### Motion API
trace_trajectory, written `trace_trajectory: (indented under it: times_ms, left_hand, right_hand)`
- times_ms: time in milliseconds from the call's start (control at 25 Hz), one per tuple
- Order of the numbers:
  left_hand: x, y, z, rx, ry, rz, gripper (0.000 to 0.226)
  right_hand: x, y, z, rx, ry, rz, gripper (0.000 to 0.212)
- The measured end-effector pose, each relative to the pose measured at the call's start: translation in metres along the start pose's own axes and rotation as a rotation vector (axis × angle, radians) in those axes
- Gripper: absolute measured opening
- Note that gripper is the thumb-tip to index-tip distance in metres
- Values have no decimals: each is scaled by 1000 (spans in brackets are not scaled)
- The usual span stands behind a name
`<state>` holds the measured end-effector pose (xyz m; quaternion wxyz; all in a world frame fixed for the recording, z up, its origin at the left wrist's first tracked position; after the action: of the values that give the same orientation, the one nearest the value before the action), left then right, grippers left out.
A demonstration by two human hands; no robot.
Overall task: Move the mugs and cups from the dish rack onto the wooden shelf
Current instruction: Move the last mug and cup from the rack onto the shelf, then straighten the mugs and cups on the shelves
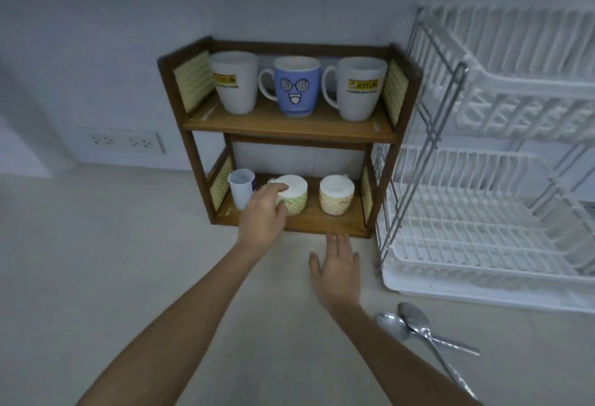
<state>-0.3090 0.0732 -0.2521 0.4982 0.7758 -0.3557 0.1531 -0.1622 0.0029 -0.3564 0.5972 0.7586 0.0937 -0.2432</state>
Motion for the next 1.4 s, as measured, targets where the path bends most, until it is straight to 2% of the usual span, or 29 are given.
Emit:
trace_trajectory:
  times_ms: [200,280,360,440,640,800,1000,1160,1400]
  left_hand:
    - [30,98,-49,283,-152,-31,31]
    - [34,134,-79,334,-171,-35,30]
    - [37,162,-113,312,-171,-74,30]
    - [40,179,-151,200,-189,-163,33]
    - [40,163,-223,-416,-140,-487,62]
    - [25,145,-248,-662,-164,-615,77]
    - [13,135,-259,-710,-171,-539,89]
    - [8,134,-270,-652,-165,-533,87]
    - [-5,131,-279,-583,-92,-485,84]
  right_hand:
    - [-99,126,-50,407,360,-217,40]
    - [-129,172,-79,502,398,-289,36]
    - [-153,207,-111,546,379,-248,35]
    - [-175,226,-147,485,331,-106,38]
    - [-203,214,-217,-28,203,297,63]
    - [-211,202,-237,-147,188,455,67]
    - [-206,194,-245,-338,149,429,64]
    - [-205,187,-248,-375,166,385,66]
    - [-210,191,-256,-315,234,289,76]
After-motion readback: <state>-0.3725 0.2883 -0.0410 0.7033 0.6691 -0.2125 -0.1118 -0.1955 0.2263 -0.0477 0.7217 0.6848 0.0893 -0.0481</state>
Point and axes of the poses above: each hand's wrist, its own z-axis away from the middle knuckle, its own y-axis out of the back of the hand, x = y × z, the point moved 8 cm from there along -z, towards the middle knuckle, and after that the axes turned 1 degree about z, right-handed, at the moved point
